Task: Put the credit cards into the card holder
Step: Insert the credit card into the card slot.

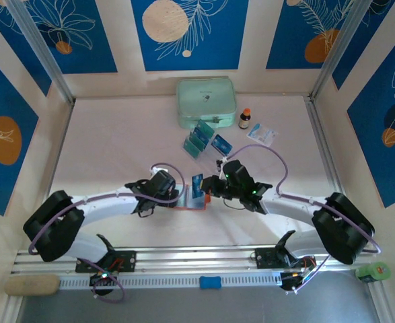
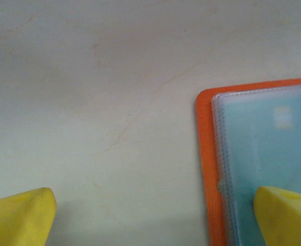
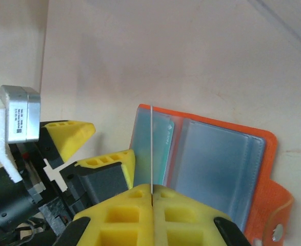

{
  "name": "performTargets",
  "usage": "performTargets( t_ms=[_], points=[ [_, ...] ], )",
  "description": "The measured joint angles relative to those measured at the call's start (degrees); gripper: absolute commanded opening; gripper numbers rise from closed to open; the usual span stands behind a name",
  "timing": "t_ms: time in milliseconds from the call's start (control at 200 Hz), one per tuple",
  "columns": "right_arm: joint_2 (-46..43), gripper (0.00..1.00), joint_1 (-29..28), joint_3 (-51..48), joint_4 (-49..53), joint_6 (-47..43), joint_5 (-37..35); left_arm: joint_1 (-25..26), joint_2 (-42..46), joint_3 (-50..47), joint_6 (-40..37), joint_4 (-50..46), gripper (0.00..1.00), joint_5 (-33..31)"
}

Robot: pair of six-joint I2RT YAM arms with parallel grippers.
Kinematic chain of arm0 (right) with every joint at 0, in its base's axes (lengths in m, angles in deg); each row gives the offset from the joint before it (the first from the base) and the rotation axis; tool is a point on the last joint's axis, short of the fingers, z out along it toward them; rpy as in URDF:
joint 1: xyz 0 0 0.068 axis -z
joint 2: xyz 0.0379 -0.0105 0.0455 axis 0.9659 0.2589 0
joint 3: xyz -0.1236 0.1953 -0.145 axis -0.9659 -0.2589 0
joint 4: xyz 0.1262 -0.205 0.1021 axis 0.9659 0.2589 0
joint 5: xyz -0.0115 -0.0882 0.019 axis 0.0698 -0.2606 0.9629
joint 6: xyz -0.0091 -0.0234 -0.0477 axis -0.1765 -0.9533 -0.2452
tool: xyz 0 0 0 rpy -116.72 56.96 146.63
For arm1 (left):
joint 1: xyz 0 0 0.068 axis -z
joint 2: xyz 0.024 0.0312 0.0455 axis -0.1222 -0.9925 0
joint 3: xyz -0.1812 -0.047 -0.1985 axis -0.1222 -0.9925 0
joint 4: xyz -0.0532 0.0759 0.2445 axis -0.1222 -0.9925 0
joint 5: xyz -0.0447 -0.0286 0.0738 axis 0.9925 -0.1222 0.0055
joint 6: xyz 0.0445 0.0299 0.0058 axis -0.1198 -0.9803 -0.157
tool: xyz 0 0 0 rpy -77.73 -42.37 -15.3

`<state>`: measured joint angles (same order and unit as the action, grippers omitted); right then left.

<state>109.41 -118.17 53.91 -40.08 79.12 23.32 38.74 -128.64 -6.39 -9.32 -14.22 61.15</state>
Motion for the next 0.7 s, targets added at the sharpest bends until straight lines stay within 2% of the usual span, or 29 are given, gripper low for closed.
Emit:
performTargets(
  t_ms=[320, 695],
  points=[
    [6.01, 0.00, -1.09, 0.04, -4.20, 0.42, 0.04, 0.00, 3.54, -3.85, 3.85, -0.02, 0.99, -0.37],
    [10.23, 0.00, -3.17, 2.69, -8.31, 1.05, -0.22, 0.00, 4.76, -4.87, 4.83, -0.04, 0.99, -0.37]
  ],
)
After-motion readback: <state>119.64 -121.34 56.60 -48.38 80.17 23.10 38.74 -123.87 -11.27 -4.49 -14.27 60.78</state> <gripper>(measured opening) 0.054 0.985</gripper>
